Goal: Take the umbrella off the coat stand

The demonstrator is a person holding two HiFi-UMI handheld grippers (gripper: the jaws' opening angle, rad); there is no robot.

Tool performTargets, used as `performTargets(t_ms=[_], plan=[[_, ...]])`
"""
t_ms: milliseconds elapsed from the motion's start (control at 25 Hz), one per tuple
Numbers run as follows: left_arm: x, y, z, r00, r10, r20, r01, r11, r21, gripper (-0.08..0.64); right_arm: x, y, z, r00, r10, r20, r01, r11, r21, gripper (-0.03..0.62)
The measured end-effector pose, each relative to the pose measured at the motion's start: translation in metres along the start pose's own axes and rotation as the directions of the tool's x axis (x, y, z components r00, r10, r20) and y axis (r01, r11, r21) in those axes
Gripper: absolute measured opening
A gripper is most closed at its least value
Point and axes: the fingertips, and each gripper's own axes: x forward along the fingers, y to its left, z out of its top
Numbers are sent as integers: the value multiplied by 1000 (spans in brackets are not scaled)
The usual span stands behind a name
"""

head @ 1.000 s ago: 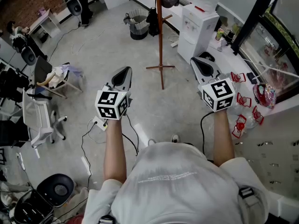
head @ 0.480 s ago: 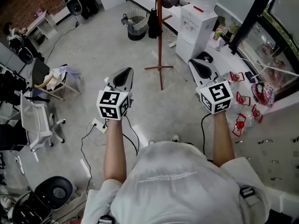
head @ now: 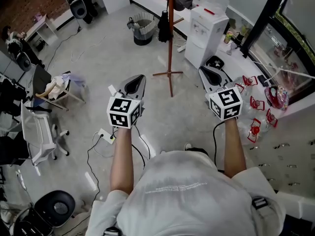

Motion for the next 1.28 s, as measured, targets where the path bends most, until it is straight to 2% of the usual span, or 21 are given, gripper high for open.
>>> performTargets(t_ms=[120, 320, 360, 440, 480, 680, 800, 1000, 1280], plan=[[-5, 5, -7, 1000, -9, -3, 9, 1000, -11, 15, -3, 5, -4, 1000, -25, 5, 25, 998, 54, 23], [-13, 22, -22, 1000, 7, -11, -7, 999, -37, 21, -4, 16, -12, 999, -43, -18, 44, 997, 70, 23], [-13, 25, -25, 1000, 12, -14, -13, 999, -43, 36, -4, 17, -13, 999, -46, -24, 48, 997, 67, 23], [-11, 30, -28, 999, 24, -21, -25, 999, -45, 146, -4, 15, -14, 998, -53, -24, 54, 996, 71, 23], [-9, 32, -28, 999, 28, -22, -29, 999, -44, 169, -4, 13, -13, 998, -57, -18, 58, 995, 80, 23], [10, 31, -18, 1000, -4, 21, 5, 999, -37, 187, 9, -11, -20, 997, -77, -20, 79, 984, 159, 23], [30, 32, -15, 999, -24, 22, 25, 999, -25, 187, 30, -24, -26, 997, -71, -28, 75, 982, 173, 23], [79, 58, -24, 1000, 6, -29, -7, 1000, -29, 187, 78, -52, -38, 999, -43, -5, 43, 985, 164, 23], [181, 104, 2, 998, 28, -52, -30, 999, -36, 214, 161, -138, -40, 999, -24, 32, 17, 979, 203, 23]])
